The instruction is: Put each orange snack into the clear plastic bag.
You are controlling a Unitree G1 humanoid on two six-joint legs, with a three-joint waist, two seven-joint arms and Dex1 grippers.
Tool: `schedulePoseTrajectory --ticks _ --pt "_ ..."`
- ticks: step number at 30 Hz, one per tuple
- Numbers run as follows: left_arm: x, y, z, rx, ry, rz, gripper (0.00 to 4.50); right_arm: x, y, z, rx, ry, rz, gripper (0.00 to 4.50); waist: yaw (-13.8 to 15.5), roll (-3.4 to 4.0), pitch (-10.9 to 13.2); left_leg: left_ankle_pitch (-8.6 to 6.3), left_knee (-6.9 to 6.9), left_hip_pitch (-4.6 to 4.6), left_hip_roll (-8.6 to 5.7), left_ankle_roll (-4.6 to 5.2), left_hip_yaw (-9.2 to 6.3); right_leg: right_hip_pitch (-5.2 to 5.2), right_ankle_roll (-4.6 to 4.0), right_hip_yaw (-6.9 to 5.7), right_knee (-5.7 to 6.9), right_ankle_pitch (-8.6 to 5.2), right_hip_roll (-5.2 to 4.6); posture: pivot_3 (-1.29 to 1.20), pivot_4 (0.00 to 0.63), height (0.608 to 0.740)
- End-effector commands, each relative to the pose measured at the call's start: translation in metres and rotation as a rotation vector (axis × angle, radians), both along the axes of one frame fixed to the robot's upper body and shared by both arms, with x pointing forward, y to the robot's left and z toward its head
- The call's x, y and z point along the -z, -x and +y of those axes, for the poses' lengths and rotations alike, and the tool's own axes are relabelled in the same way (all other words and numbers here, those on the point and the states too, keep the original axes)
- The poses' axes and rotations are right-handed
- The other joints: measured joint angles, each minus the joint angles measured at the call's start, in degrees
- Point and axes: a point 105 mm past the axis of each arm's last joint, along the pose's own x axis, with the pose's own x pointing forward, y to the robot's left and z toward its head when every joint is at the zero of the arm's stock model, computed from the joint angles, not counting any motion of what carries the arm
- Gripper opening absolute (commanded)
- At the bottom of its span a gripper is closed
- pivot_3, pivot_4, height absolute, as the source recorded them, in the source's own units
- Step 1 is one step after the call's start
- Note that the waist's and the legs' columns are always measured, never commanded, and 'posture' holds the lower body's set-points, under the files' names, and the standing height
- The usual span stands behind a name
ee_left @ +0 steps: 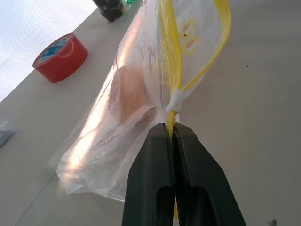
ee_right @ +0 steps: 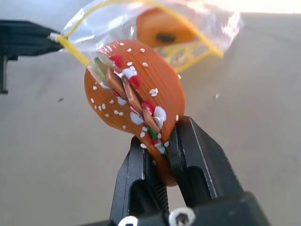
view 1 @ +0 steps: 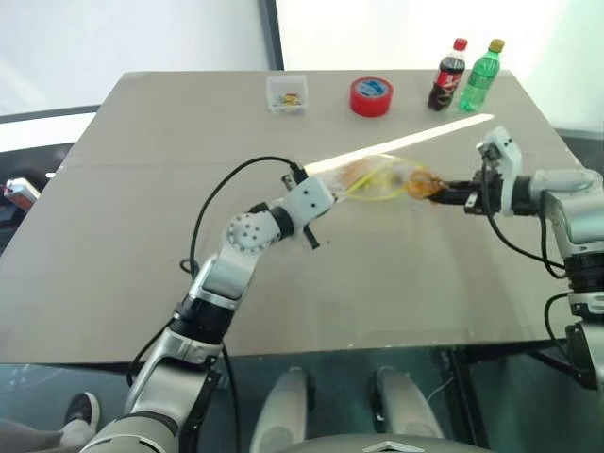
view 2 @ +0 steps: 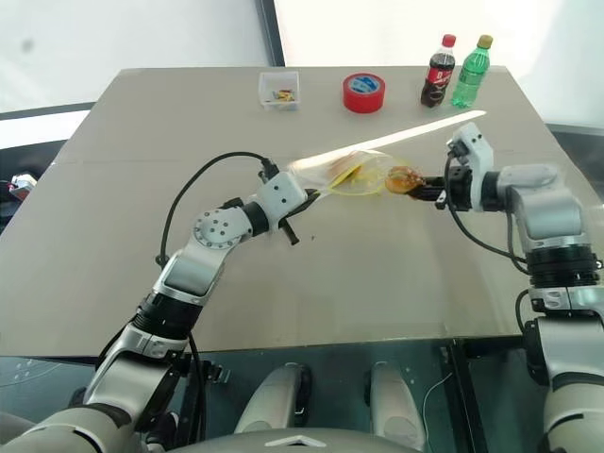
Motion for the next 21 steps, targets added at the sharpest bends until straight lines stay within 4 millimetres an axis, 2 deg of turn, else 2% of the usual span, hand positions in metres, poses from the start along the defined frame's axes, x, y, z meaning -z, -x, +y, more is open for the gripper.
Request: schedulePoseTrajectory --ticks 1,5,9,11,15,21 --pt "-0.015 0.003 -0.01 0.033 0.01 -0.056 0.0 -0.019 -0.009 0.018 0.01 0.087 -0.128 0.01 -0.29 0.0 0.0 0.0 -0.01 0.03 0.02 0.0 0.01 0.0 0.0 0.0 0.01 0.0 0.01 0.0 0.15 0.74" --pt "-0.016 0.003 -0.013 0.036 0.02 -0.059 0.0 -0.011 -0.022 0.021 0.007 0.272 -0.267 0.01 -0.17 0.0 0.0 0.0 -0.02 0.01 0.04 0.0 -0.04 0.0 0.0 -0.04 0.0 0.0 0.05 0.0 0.15 0.74" --pt "-0.016 0.005 -0.017 0.041 0.025 -0.058 0.0 -0.017 -0.035 0.029 0.0 0.379 -0.421 0.01 -0.31 0.0 0.0 0.0 -0.02 0.0 0.0 0.0 0.04 -0.01 0.0 0.01 -0.03 0.0 0.01 0.0 0.15 0.74" --pt "-0.016 0.005 -0.018 0.041 0.03 -0.059 0.0 -0.018 -0.037 0.038 -0.039 0.441 -0.494 0.01 -0.35 0.0 0.0 0.0 -0.03 0.0 0.01 0.0 0.02 -0.03 0.0 0.01 -0.01 0.0 0.02 0.0 0.15 0.74" --pt "-0.016 0.005 -0.021 0.04 0.036 -0.059 0.0 -0.019 -0.034 0.062 -0.098 0.449 -0.561 0.01 -0.55 0.0 0.0 0.0 -0.08 0.02 0.04 0.0 0.02 -0.03 0.0 0.0 -0.01 0.0 0.04 0.0 0.15 0.74" --pt "-0.017 0.005 -0.026 0.05 0.037 -0.061 0.0 -0.026 -0.034 0.086 -0.168 0.515 -0.71 0.01 -0.35 0.0 0.0 0.0 -0.07 0.01 0.02 0.0 0.01 -0.03 0.0 0.0 -0.01 0.0 0.03 0.0 0.15 0.74"
